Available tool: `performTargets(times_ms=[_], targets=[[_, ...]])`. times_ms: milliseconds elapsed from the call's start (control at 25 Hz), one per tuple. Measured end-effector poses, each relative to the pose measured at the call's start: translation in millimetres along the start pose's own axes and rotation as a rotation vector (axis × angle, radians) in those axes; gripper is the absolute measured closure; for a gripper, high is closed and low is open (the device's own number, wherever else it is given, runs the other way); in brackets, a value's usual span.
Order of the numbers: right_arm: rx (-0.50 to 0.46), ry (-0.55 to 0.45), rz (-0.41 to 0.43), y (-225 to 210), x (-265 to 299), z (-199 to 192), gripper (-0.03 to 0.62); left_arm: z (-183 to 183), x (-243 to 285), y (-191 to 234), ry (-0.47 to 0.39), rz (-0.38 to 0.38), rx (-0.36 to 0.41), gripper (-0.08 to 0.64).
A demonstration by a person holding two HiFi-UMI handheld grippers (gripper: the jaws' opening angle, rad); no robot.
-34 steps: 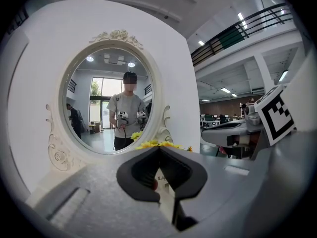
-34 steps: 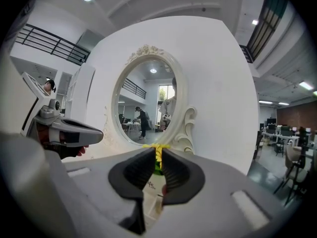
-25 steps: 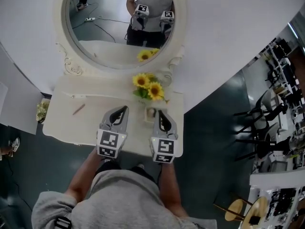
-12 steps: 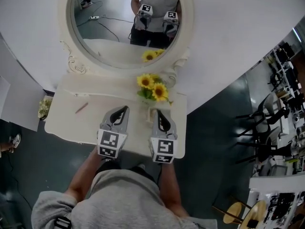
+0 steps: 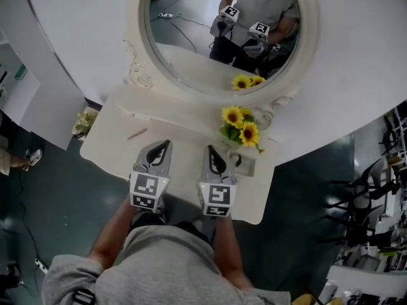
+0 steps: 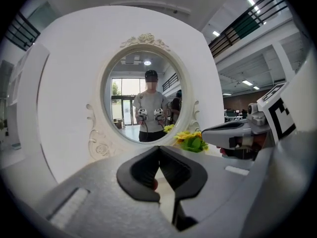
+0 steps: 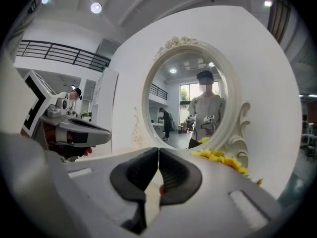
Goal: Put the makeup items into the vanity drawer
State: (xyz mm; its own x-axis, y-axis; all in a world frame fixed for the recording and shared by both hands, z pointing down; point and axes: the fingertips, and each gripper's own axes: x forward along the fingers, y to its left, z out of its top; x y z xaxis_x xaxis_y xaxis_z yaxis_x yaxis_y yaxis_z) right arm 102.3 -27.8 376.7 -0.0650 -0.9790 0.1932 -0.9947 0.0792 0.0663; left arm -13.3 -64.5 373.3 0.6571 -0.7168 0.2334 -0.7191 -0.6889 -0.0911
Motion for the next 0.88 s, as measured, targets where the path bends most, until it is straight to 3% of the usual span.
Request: performTargets(times_ms=[480,880], targets=[[-0.002,0.066,0.176,107,76,-20,0.586,-57,-33,115,0.107,0.161,-0.056,0.549],[0.013,0.187,0.223,160,136,-69,0.586,-127,-10,174,0.224,0.142,-0.102,0.549]])
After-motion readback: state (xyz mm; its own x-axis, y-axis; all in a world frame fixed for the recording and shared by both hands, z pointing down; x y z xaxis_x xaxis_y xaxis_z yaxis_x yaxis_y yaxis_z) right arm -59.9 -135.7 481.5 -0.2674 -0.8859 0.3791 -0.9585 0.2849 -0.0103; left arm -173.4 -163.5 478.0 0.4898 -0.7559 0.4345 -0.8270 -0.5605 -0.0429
